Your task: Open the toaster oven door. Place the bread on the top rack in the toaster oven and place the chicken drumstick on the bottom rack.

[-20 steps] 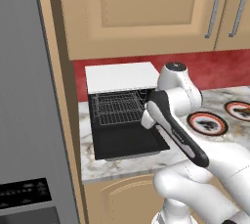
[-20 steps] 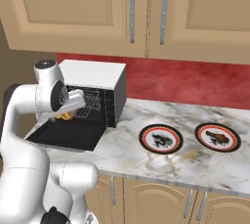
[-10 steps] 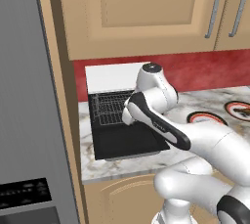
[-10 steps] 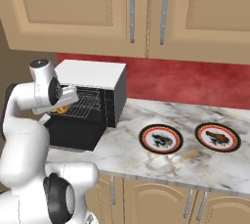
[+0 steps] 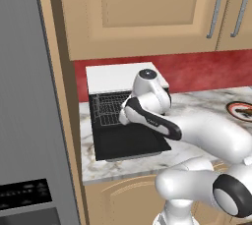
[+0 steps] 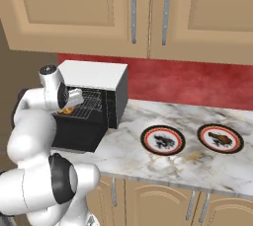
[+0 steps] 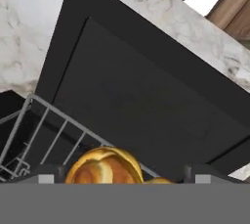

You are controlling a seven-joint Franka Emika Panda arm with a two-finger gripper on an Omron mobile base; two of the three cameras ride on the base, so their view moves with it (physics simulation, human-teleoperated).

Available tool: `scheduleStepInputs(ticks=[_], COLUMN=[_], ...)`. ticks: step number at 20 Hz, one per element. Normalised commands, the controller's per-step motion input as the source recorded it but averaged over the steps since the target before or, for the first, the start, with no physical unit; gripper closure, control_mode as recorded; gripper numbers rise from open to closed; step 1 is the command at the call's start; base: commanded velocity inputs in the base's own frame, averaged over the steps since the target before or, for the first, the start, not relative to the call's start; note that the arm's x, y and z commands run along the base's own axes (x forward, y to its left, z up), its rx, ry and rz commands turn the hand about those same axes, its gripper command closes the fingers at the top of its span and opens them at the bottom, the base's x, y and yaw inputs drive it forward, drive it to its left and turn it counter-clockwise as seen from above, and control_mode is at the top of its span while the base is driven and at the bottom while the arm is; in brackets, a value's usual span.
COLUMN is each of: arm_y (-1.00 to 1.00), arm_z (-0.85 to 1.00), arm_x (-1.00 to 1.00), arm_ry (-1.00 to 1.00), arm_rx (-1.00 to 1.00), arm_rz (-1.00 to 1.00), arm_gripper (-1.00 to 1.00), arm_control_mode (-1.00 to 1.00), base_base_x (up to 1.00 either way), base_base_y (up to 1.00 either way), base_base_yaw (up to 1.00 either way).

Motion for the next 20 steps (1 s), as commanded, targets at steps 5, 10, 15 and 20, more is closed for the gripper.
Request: scheduleStepInputs(ticks=[5, 10, 15, 20], arm_y=[0.08, 0.01, 0.00, 0.00], arm_z=[-0.16, -0.06, -0.27, -0.28], arm_x=[0.38, 0.48, 0.18, 0.03], arm_ry=[-0.04, 0.00, -0.01, 0.00], arm_rx=[0.01, 0.03, 0.03, 0.01], arm_rz=[0.00, 0.00, 0.00, 0.00], arm_gripper=[1.00, 1.00, -1.00, -1.00], arm_control_mode=[-1.00, -1.00, -1.00, -1.00], base_base_x=[0.00, 0.00, 0.00, 0.00], base_base_y=[0.00, 0.00, 0.00, 0.00], base_base_yaw=[0.00, 0.00, 0.00, 0.00])
